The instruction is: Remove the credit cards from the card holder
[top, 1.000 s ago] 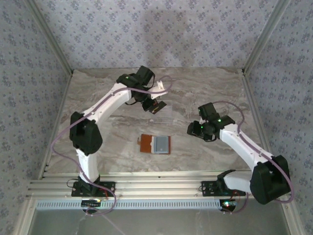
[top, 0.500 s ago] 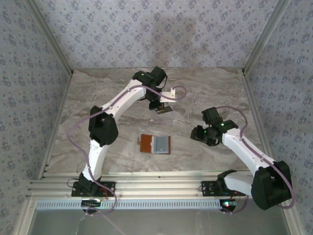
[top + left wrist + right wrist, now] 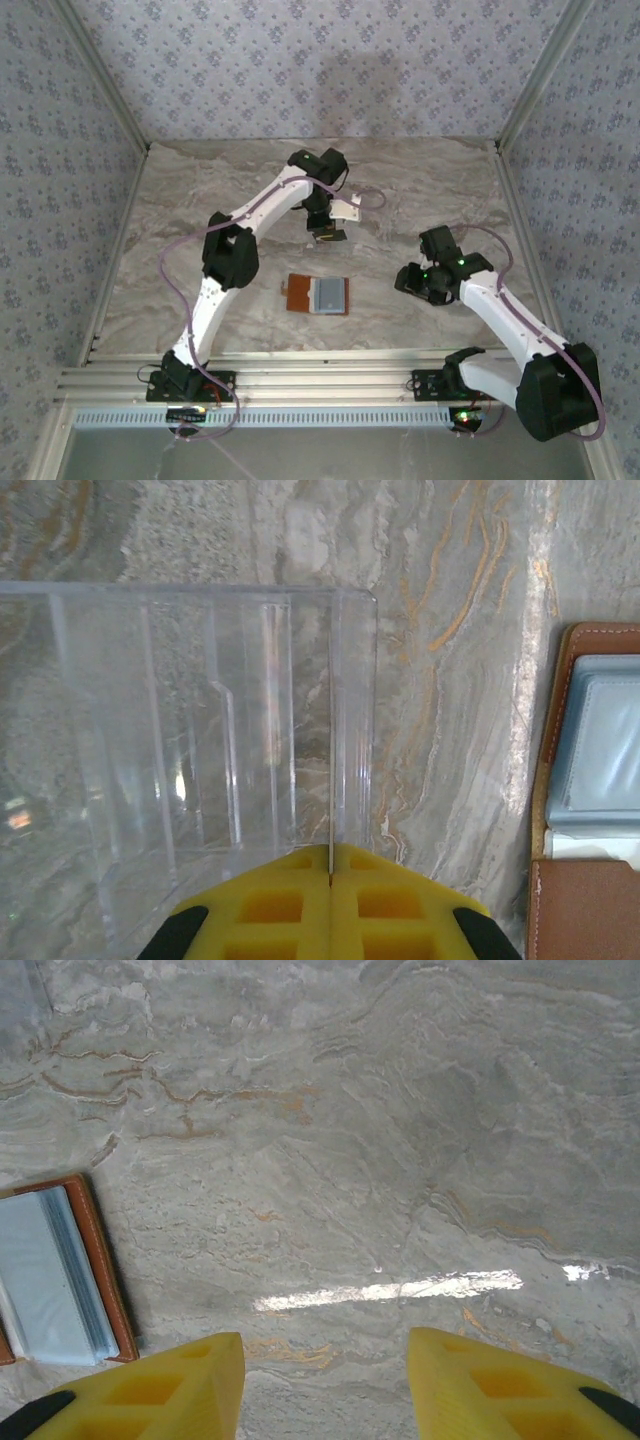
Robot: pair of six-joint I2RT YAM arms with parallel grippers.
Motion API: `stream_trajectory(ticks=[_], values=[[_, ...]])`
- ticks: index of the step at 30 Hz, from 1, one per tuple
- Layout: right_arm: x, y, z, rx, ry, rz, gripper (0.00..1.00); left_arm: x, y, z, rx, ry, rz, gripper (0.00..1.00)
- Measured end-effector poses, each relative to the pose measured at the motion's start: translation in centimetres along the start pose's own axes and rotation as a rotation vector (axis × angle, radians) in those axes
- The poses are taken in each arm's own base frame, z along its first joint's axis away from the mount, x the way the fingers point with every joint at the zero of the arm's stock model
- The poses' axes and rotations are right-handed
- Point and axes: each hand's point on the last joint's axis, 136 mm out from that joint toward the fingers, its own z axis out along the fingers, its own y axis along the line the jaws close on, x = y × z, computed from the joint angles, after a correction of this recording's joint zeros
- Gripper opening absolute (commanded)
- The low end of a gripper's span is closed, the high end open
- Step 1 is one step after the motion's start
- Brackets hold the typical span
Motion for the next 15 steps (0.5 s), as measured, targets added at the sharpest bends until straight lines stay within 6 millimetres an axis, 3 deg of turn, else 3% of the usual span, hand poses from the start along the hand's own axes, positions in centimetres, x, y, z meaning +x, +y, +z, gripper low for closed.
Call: stream_trajectory(ticks=[5,7,9,15], values=[[0.0,0.0,0.0,-0.003,0.005,0.004,0.48,-0.3,-1.3,0.1,0.035,0.015,0.019,0.01],[0.1,0.0,0.2,-0.003,0.012,0.005,0.48,-0.5,-1.4,0.1,0.036,0.017,0.023,0.11],[0.2,0.0,0.3,0.0,0.018,0.006,0.48,-0.8,-1.2,0.1,0.026,0.018,0.023,0.28],[0.2,-0.1,0.4,0.002,0.025,0.007,0.48,-1.0,-0.2,0.6,-0.004,0.024,0.015,0.38]])
